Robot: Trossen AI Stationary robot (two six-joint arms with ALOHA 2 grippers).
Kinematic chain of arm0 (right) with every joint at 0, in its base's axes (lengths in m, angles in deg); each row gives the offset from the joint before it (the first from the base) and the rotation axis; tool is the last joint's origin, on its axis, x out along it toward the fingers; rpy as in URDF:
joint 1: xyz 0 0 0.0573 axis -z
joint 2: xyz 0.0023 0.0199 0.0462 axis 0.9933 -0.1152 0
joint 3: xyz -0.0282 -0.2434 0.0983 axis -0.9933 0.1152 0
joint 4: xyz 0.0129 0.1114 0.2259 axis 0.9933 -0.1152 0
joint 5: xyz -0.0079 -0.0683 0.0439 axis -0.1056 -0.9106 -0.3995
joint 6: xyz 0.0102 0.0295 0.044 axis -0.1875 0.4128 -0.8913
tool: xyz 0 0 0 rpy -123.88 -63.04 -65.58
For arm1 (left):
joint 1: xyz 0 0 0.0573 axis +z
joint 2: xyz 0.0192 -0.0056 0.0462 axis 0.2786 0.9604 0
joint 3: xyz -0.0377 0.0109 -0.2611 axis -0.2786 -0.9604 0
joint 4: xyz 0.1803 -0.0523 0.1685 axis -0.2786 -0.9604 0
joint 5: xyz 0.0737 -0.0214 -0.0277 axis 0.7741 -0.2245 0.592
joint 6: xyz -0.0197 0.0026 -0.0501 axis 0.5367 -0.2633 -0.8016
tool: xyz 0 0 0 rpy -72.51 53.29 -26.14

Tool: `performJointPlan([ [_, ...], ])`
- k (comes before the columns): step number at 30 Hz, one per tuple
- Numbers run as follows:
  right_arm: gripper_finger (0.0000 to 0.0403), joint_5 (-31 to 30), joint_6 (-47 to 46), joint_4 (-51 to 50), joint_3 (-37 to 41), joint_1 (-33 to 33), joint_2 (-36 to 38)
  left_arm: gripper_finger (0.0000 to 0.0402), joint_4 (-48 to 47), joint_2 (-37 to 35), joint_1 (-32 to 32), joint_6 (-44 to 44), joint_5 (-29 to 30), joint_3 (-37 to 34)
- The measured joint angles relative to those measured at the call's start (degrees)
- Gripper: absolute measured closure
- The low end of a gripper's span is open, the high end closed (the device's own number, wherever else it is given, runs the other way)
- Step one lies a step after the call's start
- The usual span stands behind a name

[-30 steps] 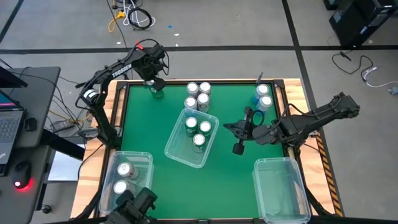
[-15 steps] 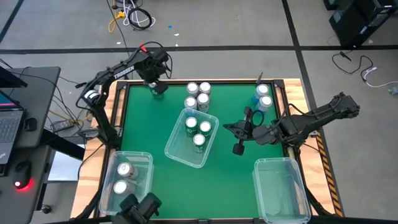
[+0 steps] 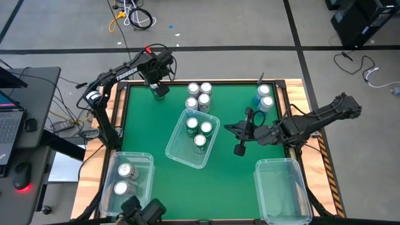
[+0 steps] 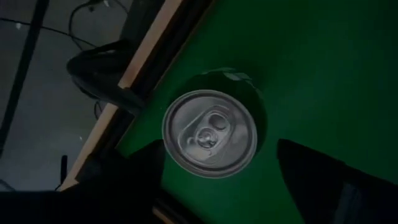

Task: Sort soda cans
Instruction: Put the green soda can into the top transparent bin

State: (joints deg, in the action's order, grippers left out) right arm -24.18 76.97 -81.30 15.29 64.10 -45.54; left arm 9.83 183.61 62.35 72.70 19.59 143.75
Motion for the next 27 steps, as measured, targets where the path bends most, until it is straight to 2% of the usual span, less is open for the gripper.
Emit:
performJointPlan([
  [4, 0.0389, 0.0, 0.0, 0.0, 0.0, 0.0, 0.0, 0.0168, -1.4, 0.0, -0.1, 0.7, -1.8, 1.3],
  [12, 0.0391, 0.0, 0.0, 0.0, 0.0, 0.0, 0.0, 0.0372, -4.2, -0.1, -0.2, 3.0, -3.7, 7.8],
  [13, 0.039, 0.0, 0.0, 0.0, 0.0, 0.0, 0.0, 0.0386, -4.2, -0.1, -0.2, 3.1, -3.7, 8.1],
  [16, 0.0389, 0.0, 0.0, 0.0, 0.0, 0.0, 0.0, 0.0387, -4.5, -0.1, -0.1, 3.8, -4.6, 7.7],
  [19, 0.039, 0.0, 0.0, 0.0, 0.0, 0.0, 0.0, 0.0368, -3.9, -0.1, -0.2, 3.4, -3.9, 6.8],
  [22, 0.0391, 0.0, 0.0, 0.0, 0.0, 0.0, 0.0, 0.0327, -3.9, -0.1, -0.2, 3.2, -3.9, 6.7],
  [27, 0.0386, 0.0, 0.0, 0.0, 0.0, 0.0, 0.0, 0.0226, -3.2, -0.1, -0.2, -0.8, -3.8, 6.7],
])
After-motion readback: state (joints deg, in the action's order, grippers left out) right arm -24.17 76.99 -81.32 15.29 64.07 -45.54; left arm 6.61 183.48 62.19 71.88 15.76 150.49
